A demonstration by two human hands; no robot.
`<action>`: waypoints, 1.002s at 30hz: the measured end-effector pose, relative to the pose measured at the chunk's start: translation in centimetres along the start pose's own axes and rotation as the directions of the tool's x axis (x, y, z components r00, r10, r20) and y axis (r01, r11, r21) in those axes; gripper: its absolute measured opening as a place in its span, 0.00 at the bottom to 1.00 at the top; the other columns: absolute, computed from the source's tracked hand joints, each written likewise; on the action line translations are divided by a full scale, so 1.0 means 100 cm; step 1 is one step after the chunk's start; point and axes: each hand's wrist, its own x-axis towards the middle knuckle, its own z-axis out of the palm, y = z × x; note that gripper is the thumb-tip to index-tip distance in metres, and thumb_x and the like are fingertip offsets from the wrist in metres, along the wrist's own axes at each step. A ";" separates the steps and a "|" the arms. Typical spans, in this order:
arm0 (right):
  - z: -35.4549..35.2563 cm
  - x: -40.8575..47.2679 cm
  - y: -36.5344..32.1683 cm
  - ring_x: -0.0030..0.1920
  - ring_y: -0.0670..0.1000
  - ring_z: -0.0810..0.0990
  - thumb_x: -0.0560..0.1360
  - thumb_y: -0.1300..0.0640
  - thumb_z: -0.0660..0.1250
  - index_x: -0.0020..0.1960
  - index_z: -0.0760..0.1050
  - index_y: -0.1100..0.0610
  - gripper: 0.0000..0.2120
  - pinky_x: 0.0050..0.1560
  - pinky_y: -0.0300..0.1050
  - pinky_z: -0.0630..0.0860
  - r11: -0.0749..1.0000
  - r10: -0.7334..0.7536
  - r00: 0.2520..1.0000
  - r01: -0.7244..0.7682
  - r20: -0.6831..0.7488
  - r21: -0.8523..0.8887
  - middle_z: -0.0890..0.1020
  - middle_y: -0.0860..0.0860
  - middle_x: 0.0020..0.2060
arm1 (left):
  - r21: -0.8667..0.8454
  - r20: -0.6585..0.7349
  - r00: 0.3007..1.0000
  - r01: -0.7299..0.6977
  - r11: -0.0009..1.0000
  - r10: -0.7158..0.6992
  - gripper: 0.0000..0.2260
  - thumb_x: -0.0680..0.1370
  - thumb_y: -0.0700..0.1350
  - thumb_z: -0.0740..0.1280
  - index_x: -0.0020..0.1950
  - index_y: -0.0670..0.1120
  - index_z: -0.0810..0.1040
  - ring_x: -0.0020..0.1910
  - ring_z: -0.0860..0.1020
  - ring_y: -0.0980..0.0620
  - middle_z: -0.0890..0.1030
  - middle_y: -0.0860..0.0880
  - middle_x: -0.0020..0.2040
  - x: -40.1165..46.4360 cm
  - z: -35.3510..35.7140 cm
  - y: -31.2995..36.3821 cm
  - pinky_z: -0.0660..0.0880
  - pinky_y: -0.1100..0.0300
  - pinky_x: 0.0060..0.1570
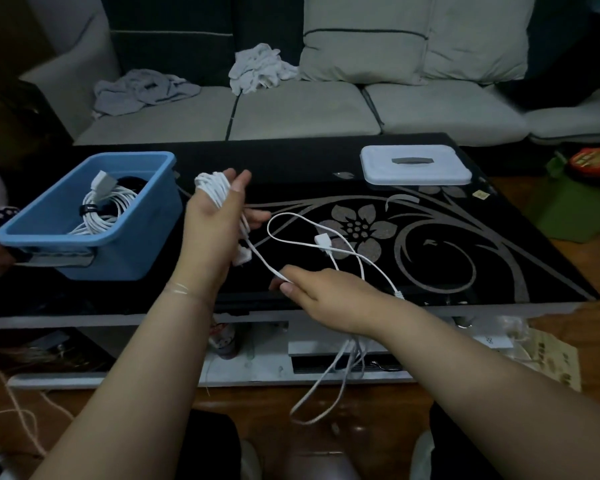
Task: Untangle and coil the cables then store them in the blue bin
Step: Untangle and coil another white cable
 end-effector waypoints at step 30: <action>-0.056 0.001 0.032 0.22 0.45 0.62 0.77 0.50 0.65 0.35 0.70 0.55 0.15 0.24 0.37 0.64 0.619 0.233 0.934 0.073 -0.272 0.782 0.67 0.49 0.24 | 0.040 0.719 0.664 0.252 0.967 -0.203 0.18 0.77 0.56 0.63 0.51 0.43 0.84 0.17 0.56 0.59 0.61 0.52 0.22 -0.024 0.012 -0.004 0.58 0.69 0.20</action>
